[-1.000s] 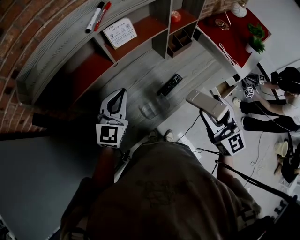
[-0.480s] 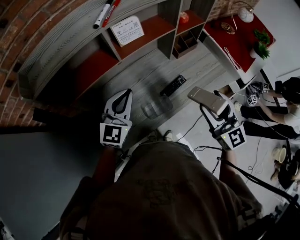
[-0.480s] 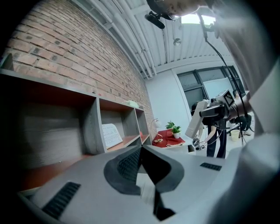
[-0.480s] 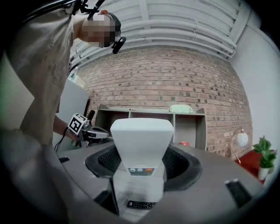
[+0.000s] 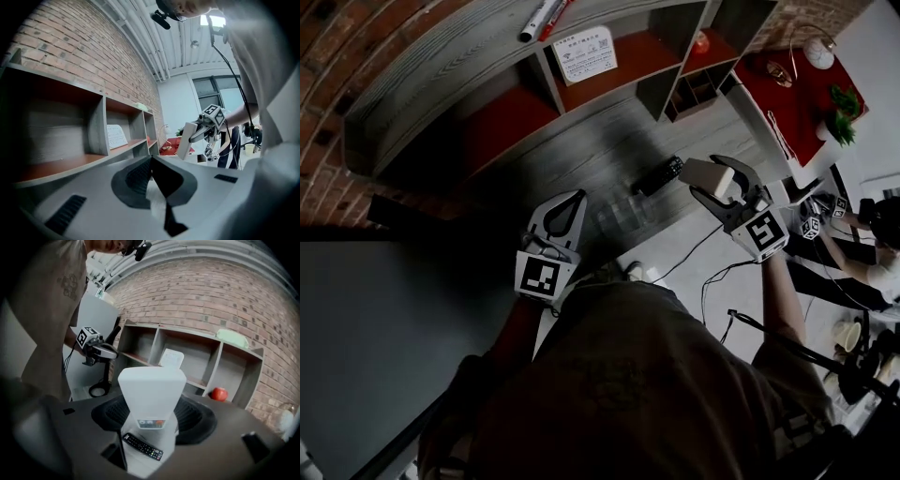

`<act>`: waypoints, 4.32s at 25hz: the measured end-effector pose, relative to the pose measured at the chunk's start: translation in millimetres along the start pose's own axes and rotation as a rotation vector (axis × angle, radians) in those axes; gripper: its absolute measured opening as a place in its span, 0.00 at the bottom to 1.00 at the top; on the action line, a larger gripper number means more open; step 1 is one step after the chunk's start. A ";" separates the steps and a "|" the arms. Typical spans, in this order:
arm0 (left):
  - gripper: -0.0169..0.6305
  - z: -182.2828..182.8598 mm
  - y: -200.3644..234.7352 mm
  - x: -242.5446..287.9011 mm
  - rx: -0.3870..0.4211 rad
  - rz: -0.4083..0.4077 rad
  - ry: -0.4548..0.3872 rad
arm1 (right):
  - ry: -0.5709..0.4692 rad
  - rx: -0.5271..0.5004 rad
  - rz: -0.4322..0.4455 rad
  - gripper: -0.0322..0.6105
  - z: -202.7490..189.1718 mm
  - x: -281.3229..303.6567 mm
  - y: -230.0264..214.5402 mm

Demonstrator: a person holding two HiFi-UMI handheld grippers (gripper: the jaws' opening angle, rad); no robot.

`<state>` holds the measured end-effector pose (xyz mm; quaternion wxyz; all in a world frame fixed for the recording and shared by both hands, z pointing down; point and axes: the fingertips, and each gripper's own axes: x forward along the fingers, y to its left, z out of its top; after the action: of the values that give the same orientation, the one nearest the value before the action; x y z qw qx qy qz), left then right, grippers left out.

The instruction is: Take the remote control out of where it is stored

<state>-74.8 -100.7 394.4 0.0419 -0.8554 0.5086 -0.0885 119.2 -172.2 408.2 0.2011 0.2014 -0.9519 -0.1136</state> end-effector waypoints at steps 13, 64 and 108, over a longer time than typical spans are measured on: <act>0.04 -21.4 -8.7 -7.7 -0.025 0.018 0.079 | 0.358 -0.316 0.341 0.51 -106.7 112.8 -13.1; 0.04 -80.4 1.0 -42.7 -0.110 0.163 0.265 | 0.975 -0.770 0.939 0.51 -303.2 244.9 64.8; 0.04 -57.1 9.1 -23.8 -0.035 0.063 0.171 | 0.622 -0.460 0.580 0.51 -170.7 224.6 31.0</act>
<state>-104.9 -83.1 446.3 -0.0137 -0.8289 0.5385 -0.1510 -6.3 -263.9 645.7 0.5391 -0.0977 -0.8135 -0.1950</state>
